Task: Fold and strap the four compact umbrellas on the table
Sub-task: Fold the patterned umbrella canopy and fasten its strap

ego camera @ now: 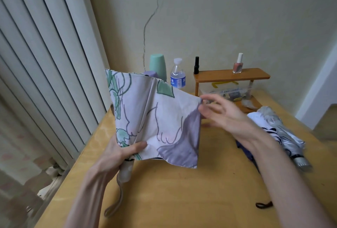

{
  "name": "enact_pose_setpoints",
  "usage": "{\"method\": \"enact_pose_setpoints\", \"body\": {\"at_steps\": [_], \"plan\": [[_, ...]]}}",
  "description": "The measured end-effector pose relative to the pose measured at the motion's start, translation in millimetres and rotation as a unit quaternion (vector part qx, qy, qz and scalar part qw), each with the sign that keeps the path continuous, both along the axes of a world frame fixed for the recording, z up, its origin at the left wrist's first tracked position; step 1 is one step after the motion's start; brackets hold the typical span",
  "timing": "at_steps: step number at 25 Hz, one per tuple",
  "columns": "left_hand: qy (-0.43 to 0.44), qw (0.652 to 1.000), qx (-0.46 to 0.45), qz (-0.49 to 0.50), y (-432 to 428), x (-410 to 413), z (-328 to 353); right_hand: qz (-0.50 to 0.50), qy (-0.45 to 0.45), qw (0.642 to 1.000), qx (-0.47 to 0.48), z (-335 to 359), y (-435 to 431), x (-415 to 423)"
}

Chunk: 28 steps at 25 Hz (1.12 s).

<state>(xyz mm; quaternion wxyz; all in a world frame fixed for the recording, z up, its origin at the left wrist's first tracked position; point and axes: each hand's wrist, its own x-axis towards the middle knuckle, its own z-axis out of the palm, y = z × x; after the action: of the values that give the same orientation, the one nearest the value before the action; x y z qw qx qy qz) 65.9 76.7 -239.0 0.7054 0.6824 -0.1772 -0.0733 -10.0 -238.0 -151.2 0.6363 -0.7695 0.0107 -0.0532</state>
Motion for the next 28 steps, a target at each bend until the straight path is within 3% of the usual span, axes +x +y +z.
{"method": "enact_pose_setpoints", "body": {"at_steps": [2, 6, 12, 18, 22, 24, 28], "plan": [[0.000, 1.000, -0.007, -0.024, -2.9, -2.3, 1.3, -0.017, 0.012, 1.000, 0.005, -11.5, 21.9, 10.1], [0.028, 0.997, -0.043, -0.061, -5.3, -5.5, 0.2, -0.127, -0.058, 0.990, 0.037, -19.1, 33.5, 19.2], [0.029, 0.996, -0.035, -0.073, -15.1, -7.2, -1.6, -0.168, -0.104, 0.974, 0.107, -21.4, 37.9, 20.0], [0.041, 0.996, -0.037, -0.067, -13.9, -12.7, 5.8, -0.281, -0.173, 0.934, 0.140, -14.1, 27.2, 19.3], [0.036, 0.997, -0.038, -0.064, -10.3, -11.2, 6.2, -0.159, -0.081, 0.972, 0.150, -6.0, 20.7, 12.2], [0.035, 0.996, -0.040, -0.064, -11.1, -11.8, 6.6, -0.105, -0.069, 0.987, 0.103, -6.7, 24.8, 10.8], [0.041, 0.996, -0.059, -0.061, -16.5, -12.2, 5.8, -0.196, -0.175, 0.963, 0.057, -17.3, 32.7, 19.3]]}}
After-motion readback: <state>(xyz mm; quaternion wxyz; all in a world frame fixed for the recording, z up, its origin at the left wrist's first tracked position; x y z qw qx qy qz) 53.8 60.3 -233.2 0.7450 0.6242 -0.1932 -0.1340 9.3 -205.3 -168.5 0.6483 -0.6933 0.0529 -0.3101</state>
